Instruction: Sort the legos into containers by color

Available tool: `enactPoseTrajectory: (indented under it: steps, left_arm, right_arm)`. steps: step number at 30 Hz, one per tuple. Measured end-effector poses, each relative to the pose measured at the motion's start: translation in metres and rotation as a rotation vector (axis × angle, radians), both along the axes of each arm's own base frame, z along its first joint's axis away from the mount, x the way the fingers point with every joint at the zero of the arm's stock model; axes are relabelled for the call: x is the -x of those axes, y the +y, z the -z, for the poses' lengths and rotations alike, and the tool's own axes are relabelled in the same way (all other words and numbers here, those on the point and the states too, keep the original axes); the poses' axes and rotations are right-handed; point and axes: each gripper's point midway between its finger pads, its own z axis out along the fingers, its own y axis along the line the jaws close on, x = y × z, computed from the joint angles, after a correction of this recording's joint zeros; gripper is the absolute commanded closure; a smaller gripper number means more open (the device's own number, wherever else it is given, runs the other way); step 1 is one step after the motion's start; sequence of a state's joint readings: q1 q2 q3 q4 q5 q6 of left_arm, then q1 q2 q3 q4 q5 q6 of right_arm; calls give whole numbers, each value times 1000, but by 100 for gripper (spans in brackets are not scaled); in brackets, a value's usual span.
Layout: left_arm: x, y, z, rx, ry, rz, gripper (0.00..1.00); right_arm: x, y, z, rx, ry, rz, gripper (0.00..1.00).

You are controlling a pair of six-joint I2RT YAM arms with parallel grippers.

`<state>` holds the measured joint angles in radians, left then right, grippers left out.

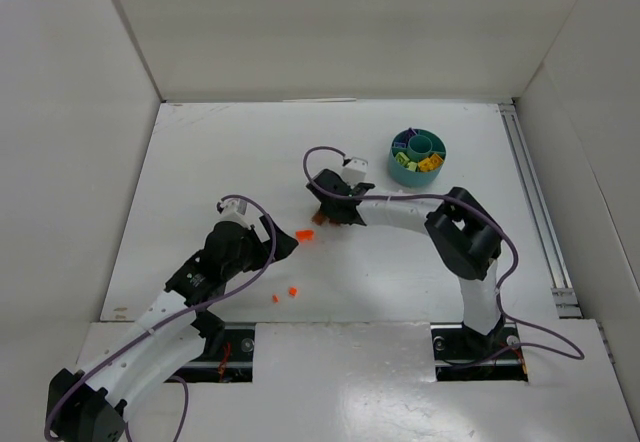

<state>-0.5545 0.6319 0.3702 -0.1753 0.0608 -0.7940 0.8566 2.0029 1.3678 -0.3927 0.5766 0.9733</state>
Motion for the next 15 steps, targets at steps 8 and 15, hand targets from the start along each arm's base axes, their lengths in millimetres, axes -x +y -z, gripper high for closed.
enactPoseTrajectory:
  steps: [8,15]
  left_arm:
    - [1,-1,0,0,0,3,0]
    - [3,-3,0,2,1,18,0]
  right_arm:
    - [0,-6,3,31,10,-41,44]
    - [2,-13,4,25,8,-43,41]
